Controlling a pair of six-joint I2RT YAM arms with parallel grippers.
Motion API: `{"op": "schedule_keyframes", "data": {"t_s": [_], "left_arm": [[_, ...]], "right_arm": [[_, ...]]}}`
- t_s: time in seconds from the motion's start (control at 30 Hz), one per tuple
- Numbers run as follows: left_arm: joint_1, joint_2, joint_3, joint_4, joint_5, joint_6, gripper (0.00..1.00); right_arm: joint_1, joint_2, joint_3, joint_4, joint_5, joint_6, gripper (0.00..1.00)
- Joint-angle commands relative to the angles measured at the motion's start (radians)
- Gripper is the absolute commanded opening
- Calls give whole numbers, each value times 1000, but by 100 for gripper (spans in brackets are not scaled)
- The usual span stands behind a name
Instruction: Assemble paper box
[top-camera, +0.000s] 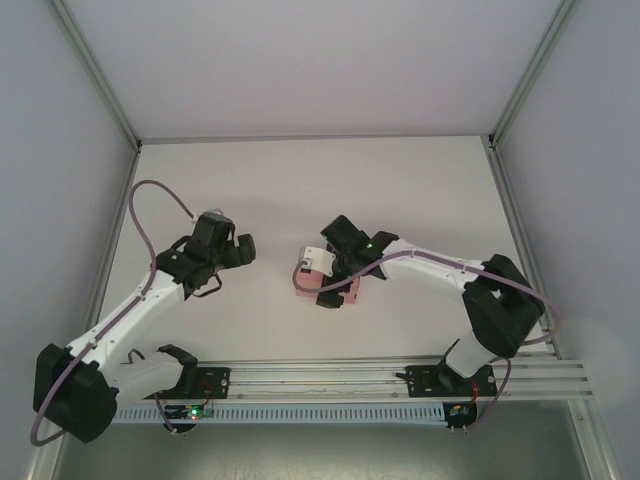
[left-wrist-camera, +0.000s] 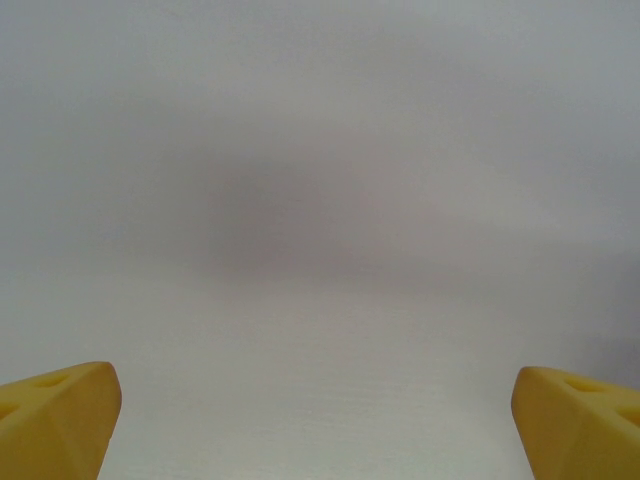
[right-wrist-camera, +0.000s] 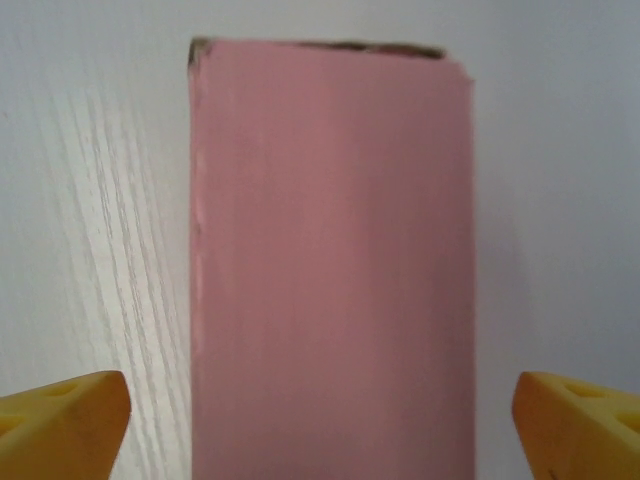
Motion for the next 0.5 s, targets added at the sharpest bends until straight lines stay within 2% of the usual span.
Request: {"op": "schedule_keyframes", "data": {"t_s": [0.0, 0.13, 0.17, 0.23, 0.27, 0.33, 0.4, 0.47], "left_arm": [[17, -49, -34, -37, -63, -23, 100], [18, -82, -49, -47, -102, -25, 100], [18, -88, -48, -49, -108, -22, 100], [18, -96, -46, -53, -108, -13, 100], [17, -100, -44, -54, -111, -12, 100], [18, -111, -42, -56, -117, -13, 100], [18, -122, -45, -57, -131, -19, 100], [18, -134, -51, -55, -141, -18, 100]], "right_arm": [[-1, 38, 59, -112, -10, -94, 90], [23, 46, 98, -180, 68, -118, 60], [30, 39, 101, -173, 117, -112, 52], [51, 19, 100, -142, 259, -120, 45], [61, 10, 99, -122, 331, -129, 38], [79, -4, 87, -67, 485, -168, 35], [93, -11, 61, -4, 625, -233, 41], [106, -15, 24, 88, 738, -300, 41]]}}
